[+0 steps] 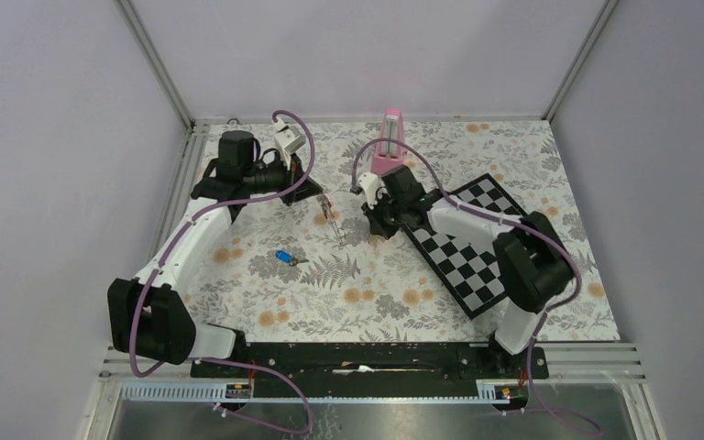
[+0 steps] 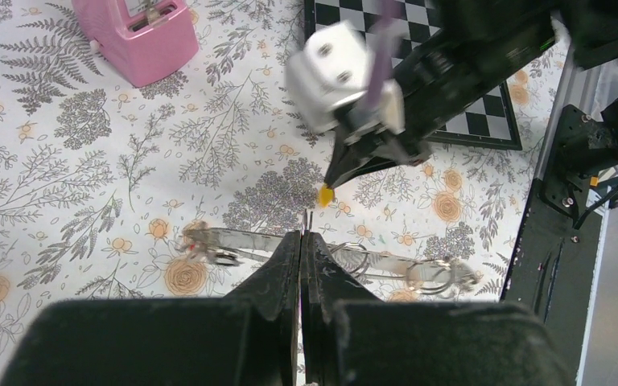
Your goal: Put the keys on the keyring
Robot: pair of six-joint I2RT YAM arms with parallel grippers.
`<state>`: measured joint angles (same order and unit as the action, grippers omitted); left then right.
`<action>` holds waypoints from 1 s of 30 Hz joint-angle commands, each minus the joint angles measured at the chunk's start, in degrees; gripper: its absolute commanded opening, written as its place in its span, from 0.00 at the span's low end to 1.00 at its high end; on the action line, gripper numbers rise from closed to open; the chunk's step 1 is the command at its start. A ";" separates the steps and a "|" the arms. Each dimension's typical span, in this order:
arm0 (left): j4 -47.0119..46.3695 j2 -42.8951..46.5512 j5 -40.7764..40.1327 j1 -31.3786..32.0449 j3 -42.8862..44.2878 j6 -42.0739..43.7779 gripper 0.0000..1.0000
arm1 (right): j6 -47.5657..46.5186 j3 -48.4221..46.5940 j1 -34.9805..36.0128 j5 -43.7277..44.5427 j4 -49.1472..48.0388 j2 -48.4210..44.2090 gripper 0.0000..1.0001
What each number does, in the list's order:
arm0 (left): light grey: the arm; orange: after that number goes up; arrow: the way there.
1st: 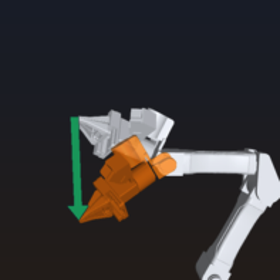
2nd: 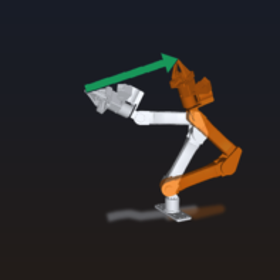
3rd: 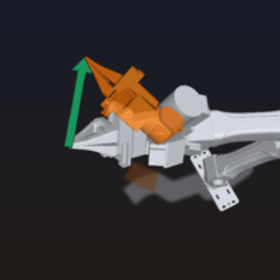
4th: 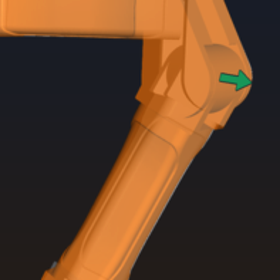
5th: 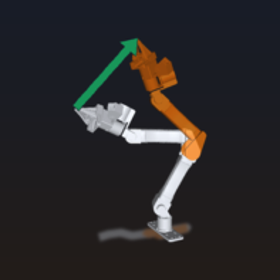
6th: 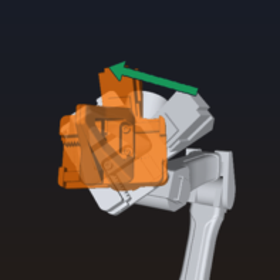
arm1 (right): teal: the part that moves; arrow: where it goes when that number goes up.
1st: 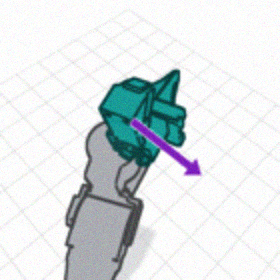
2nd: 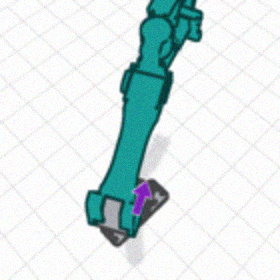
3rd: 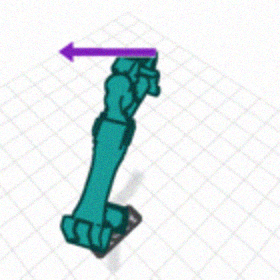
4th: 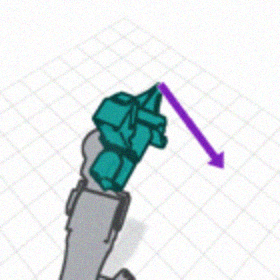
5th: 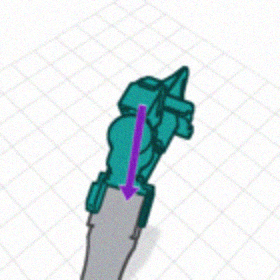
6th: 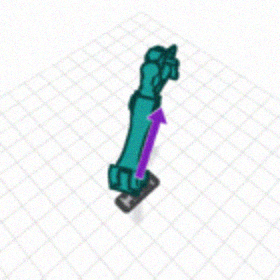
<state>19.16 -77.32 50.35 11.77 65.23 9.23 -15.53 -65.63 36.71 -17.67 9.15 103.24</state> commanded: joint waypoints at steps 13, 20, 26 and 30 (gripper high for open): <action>-9.41 -2.39 1.52 7.50 2.12 8.08 0.00 | -7.50 -5.94 -8.53 -31.00 10.91 -23.37 0.00; -9.40 -3.14 4.86 11.56 3.05 12.32 0.00 | -2.38 -1.89 -8.79 -37.62 6.34 -24.54 0.00; -9.42 -2.88 8.72 13.67 1.99 14.51 0.00 | -0.17 0.87 -9.41 -40.15 2.81 -24.90 0.00; -9.37 -2.75 10.10 14.36 1.77 15.01 0.00 | 1.42 1.99 -9.87 -41.54 0.47 -24.94 0.00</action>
<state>13.41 -80.84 55.83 25.56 65.28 21.87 -16.60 -64.16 27.57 -55.40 14.39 80.03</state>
